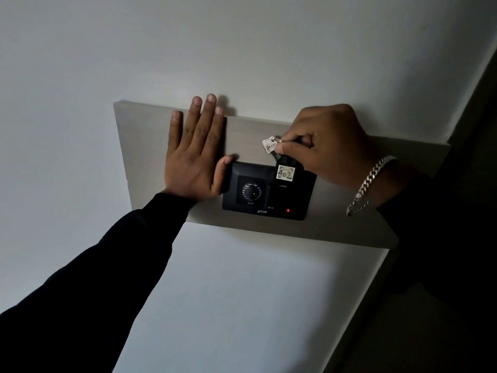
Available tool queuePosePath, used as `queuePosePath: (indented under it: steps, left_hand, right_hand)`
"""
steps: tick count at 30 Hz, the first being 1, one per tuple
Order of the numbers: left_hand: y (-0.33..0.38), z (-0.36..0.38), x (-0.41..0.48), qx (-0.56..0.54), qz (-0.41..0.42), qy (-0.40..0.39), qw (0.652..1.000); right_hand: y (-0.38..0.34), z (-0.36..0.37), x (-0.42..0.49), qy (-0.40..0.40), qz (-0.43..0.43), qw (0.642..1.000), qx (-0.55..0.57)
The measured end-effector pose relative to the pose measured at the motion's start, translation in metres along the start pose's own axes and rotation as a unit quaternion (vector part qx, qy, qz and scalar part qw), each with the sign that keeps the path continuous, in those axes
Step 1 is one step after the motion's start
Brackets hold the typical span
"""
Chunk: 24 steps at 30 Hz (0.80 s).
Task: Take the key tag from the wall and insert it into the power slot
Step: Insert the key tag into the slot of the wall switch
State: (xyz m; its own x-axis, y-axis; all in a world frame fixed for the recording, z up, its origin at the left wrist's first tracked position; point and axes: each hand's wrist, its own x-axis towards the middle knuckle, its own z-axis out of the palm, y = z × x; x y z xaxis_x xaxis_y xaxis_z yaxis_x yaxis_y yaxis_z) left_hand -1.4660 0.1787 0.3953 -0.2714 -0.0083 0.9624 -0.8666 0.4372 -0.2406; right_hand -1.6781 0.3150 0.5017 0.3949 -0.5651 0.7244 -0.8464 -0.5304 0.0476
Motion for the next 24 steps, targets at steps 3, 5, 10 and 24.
queuePosePath:
  steps: [3, 5, 10, 24]
  left_hand:
    - [0.0, 0.001, 0.0, 0.003, -0.001, 0.001, 1.0]
    - [-0.001, 0.002, -0.002, 0.009, -0.003, 0.0, 1.0]
    - [-0.007, 0.004, -0.013, 0.038, -0.011, -0.004, 0.999]
    - [-0.008, 0.005, -0.014, 0.037, -0.013, -0.015, 0.999]
  right_hand:
    - [0.002, 0.007, -0.005, 0.061, 0.043, 0.996, 0.055]
    - [0.003, 0.011, -0.008, 0.081, 0.055, 0.993, 0.073]
    - [0.005, 0.015, -0.013, 0.097, 0.048, 0.99, 0.09]
    - [0.008, 0.028, -0.026, 0.113, 0.027, 0.99, 0.084]
